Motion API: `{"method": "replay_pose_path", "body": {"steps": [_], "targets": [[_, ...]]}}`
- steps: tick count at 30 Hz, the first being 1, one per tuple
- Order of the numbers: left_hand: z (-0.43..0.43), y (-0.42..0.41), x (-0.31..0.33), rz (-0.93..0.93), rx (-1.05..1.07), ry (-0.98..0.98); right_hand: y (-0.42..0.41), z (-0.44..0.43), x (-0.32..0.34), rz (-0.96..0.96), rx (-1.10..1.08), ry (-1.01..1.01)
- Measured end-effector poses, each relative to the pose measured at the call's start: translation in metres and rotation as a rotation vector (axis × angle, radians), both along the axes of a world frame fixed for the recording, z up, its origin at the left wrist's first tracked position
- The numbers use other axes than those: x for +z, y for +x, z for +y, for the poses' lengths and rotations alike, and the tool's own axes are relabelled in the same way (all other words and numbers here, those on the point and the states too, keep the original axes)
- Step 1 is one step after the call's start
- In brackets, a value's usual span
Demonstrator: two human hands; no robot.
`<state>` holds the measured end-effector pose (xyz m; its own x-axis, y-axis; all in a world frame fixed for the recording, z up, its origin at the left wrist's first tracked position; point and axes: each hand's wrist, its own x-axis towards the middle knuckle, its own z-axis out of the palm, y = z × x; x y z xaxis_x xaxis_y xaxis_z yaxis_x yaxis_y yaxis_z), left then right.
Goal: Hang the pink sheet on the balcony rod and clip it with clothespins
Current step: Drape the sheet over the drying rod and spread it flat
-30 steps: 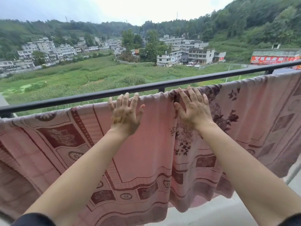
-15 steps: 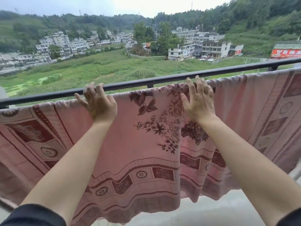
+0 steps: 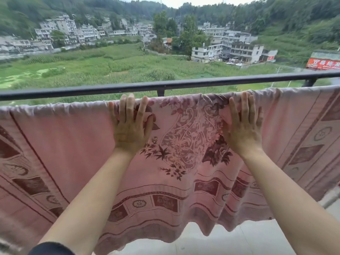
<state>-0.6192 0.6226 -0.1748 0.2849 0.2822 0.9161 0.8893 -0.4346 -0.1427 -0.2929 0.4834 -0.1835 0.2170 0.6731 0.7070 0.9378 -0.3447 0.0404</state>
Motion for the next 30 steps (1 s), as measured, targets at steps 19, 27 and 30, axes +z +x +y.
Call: {"method": "replay_pose_path", "body": {"steps": [19, 27, 30], "targets": [[-0.119, 0.165, 0.045, -0.146, 0.089, -0.55, 0.146, -0.104, 0.048, 0.314, 0.148, 0.031], [-0.142, 0.331, 0.066, 0.067, -0.169, -0.475, 0.266, -0.111, 0.067, 0.334, 0.051, -0.05], [-0.146, 0.396, 0.067, 0.15, -0.204, -0.452, 0.317, -0.108, 0.067, 0.266, 0.023, -0.138]]}}
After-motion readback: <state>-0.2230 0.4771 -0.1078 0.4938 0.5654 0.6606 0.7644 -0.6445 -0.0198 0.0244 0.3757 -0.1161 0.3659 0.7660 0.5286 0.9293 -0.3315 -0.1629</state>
